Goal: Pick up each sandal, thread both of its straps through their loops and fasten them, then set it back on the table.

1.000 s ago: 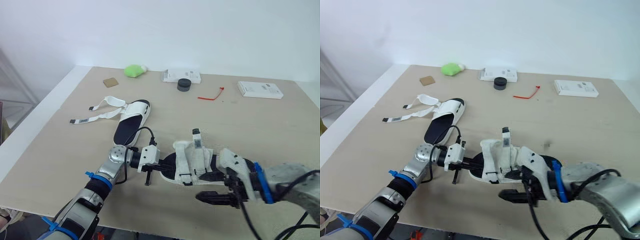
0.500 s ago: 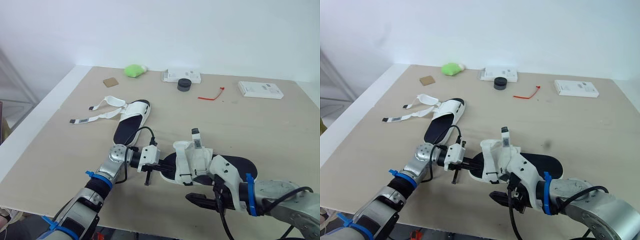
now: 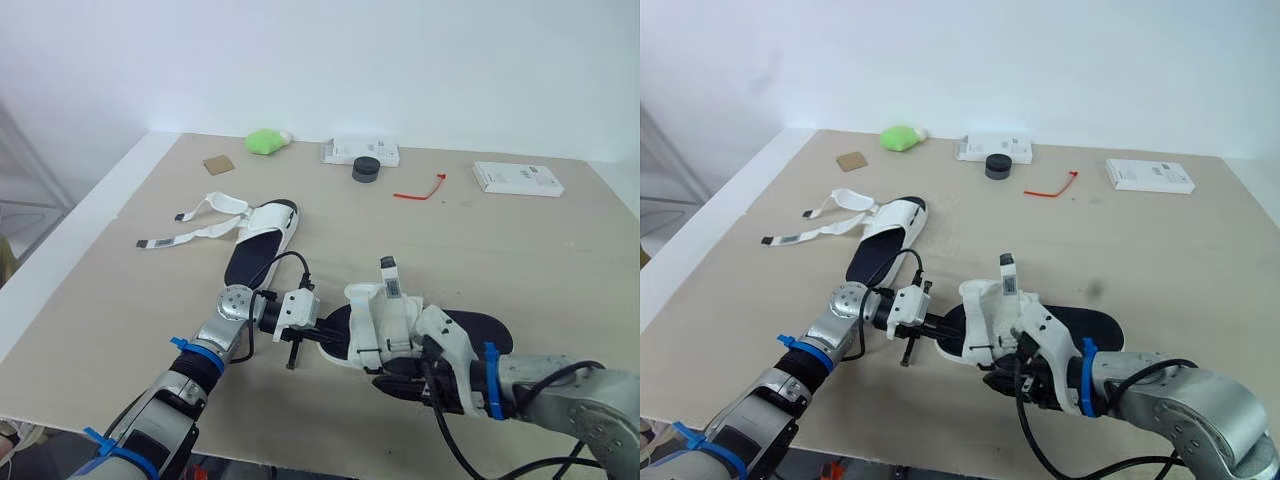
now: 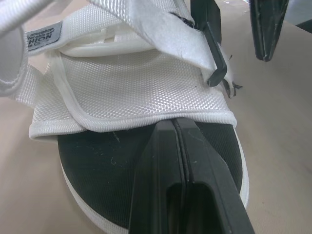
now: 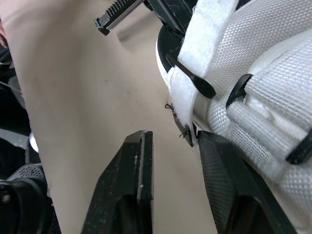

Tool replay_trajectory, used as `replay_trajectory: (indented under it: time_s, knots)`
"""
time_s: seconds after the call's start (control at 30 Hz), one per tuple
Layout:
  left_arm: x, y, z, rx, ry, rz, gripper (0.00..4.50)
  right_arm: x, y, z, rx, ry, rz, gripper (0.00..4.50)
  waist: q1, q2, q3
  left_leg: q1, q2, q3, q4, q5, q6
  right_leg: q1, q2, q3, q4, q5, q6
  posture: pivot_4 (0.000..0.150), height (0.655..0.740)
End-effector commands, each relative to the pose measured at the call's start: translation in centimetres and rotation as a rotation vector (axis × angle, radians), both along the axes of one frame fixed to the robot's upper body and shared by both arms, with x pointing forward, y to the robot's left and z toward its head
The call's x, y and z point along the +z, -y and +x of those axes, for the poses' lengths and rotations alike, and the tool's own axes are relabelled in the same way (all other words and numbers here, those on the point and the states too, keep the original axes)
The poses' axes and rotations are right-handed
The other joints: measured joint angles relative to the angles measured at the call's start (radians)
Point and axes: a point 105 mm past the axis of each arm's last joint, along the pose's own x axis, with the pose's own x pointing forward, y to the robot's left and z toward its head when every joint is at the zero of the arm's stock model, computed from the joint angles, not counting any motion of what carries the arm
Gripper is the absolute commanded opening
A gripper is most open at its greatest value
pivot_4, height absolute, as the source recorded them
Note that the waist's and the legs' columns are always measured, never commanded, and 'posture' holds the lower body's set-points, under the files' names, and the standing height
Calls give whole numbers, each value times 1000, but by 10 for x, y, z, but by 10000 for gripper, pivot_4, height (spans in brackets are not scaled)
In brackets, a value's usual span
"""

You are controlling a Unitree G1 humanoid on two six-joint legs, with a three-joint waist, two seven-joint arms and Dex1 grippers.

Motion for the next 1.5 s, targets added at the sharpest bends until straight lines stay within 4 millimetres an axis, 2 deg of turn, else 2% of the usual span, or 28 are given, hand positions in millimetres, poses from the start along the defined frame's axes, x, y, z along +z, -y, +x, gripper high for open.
replay_trajectory:
  time_s: [0.03, 0.07, 0.23, 0.4, 0.57, 0.73, 0.77, 0.83, 0.9, 1.1, 1.17, 1.4, 1.5]
  knots:
    - [-75, -26, -29, -11, -219, 296, 0, -1, -2, 5, -7, 8, -11, 1716, 0, 0, 0, 0, 0, 0, 0, 0, 0, 0, 0, 0, 0, 0, 0, 1500, 7400]
    - [-75, -26, -30, -11, -219, 296, 0, -2, -2, 6, -11, 5, -12, 482, -1, 0, 0, 0, 0, 0, 0, 0, 0, 0, 0, 0, 0, 0, 0, 1500, 7400]
    - [-75, -27, -30, -10, -217, 297, 0, -4, -1, -1, 10, -47, 4, 482, -3, 0, 0, 1, 2, 0, 0, 0, 0, 0, 1, 0, 0, 0, 0, 1500, 7400]
    - [-75, -26, -30, -13, -216, 297, 0, 10, -6, -17, 92, -98, 112, 482, -3, 0, 0, 0, 2, 0, 0, 0, 0, 0, 1, 0, 0, 0, 0, 1500, 7400]
    - [-75, -24, -30, -16, -217, 296, 0, 59, -11, -31, 233, -99, 332, 482, -2, 1, 2, 0, 1, 1, -1, 0, 0, 0, 1, 0, 0, -1, 0, 1500, 7400]
    - [-75, -23, -30, -16, -216, 295, 0, 90, -16, -30, 290, -67, 403, 482, -2, 0, 3, -1, 1, 2, -1, 0, 0, 0, 1, -1, 0, -1, 0, 1500, 7400]
    - [-75, -23, -30, -15, -217, 295, 0, 95, -18, -27, 287, -56, 419, 482, -2, 1, 4, -1, 1, 2, -1, 0, 0, 0, 1, -1, -1, -1, -1, 1500, 7400]
    - [-76, -23, -30, -13, -218, 295, 0, 97, -20, -6, 207, -27, 428, 482, -2, 2, 4, -2, 1, 2, -1, 0, 0, -1, 0, -1, -1, -1, -1, 1500, 7400]
    - [-76, -23, -30, -11, -219, 295, 0, 90, -21, 23, 74, -29, 409, 482, -2, 1, 5, -2, 0, 2, 0, 0, 0, -1, 0, -1, -1, -1, -1, 1500, 7400]
    - [-76, -23, -29, -6, -218, 293, 0, 69, -18, 73, -189, -141, 401, 482, 0, 1, 5, -3, 0, 0, -1, 1, 1, -1, 0, 0, -1, 0, -2, 1500, 7400]
    - [-76, -23, -29, -3, -219, 293, 0, 69, -15, 80, -236, -154, 413, 482, 1, 3, 6, -3, -1, 0, 0, 1, 2, -1, 0, 1, -1, 2, -6, 1500, 7400]
    - [-78, -25, -30, 2, -224, 294, 0, 62, -8, 97, -355, -179, 404, 482, 0, 5, 5, -3, -1, 0, 0, 2, 4, -1, 1, 0, -1, 2, -2, 1500, 7400]
    - [-79, -25, -30, 5, -225, 293, 0, 51, -1, 106, -444, -216, 400, 482, 0, 5, 5, -3, -1, 0, -1, 4, 6, -1, 1, 0, -1, 3, -2, 1500, 7400]
